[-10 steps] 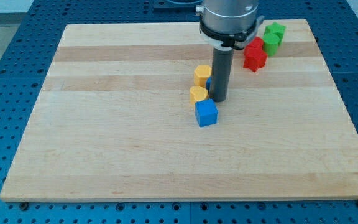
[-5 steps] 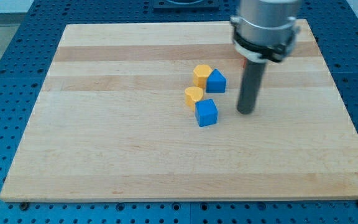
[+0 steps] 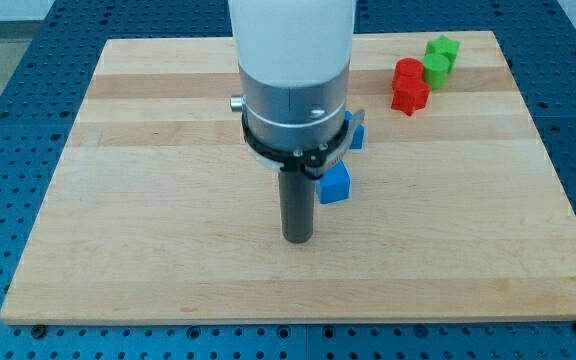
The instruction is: Group up the blue blocks with the yellow blocks at the center of the board
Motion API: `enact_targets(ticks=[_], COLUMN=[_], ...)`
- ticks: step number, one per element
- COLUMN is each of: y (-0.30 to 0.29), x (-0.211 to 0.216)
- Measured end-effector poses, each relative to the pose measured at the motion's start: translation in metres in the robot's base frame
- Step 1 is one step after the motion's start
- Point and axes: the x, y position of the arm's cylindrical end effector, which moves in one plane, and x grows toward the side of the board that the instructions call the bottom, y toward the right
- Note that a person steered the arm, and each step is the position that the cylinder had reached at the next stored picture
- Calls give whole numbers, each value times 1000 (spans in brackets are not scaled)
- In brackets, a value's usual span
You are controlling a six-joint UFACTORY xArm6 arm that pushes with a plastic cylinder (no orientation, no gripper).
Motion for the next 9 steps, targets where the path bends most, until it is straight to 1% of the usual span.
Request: enact_targets(ticks=[2,4,5,7,8,9], y=[5,38,42,42,42,42], x=[-21,-20,-24,-107,-120,-119])
